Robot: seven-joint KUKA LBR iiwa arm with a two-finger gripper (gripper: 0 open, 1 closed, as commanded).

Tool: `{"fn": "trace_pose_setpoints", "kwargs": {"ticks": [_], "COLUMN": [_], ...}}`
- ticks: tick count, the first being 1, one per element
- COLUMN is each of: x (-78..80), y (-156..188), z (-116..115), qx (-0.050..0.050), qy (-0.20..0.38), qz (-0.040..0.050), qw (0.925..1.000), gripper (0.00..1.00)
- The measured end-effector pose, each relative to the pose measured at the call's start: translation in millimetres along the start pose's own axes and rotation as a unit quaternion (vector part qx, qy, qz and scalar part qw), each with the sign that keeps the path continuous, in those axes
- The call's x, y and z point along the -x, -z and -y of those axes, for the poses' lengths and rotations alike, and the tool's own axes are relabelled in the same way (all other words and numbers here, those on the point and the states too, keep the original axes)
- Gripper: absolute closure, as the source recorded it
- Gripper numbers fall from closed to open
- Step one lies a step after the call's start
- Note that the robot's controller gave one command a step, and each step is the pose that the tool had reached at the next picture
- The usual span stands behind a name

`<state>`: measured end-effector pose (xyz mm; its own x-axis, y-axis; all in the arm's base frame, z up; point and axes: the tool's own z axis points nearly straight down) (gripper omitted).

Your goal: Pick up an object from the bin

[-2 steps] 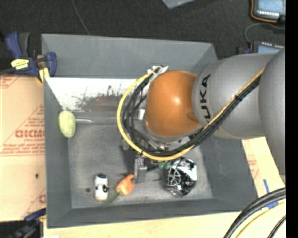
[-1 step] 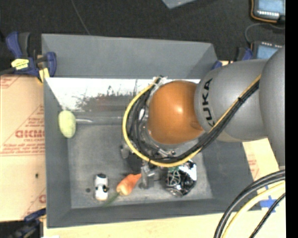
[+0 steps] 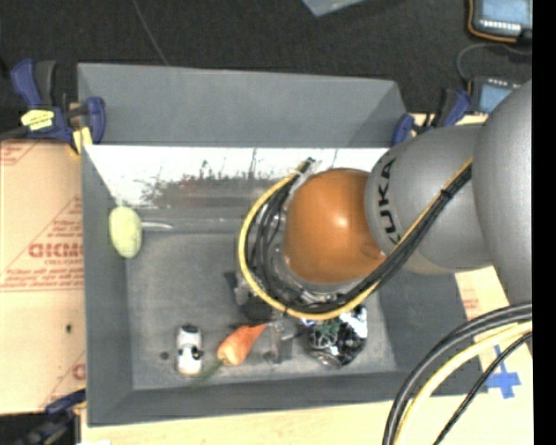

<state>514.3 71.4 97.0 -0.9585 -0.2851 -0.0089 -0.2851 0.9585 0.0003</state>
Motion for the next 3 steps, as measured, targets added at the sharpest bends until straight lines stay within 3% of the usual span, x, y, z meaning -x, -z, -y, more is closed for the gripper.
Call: {"fn": "trace_pose_setpoints", "kwargs": {"ticks": [1,2,3], "x": [21.4,21.4,22.4], "y": [-26.2,-26.2,119.3], "z": [24.2,24.1,23.8], "qx": [0.000,0.000,-0.001], "qy": [0.080,0.079,0.080], "qz": [0.0011,0.0010,0.0035], "qw": [0.9968,0.9969,0.9968], "gripper": [1.00,1.00,1.00]}}
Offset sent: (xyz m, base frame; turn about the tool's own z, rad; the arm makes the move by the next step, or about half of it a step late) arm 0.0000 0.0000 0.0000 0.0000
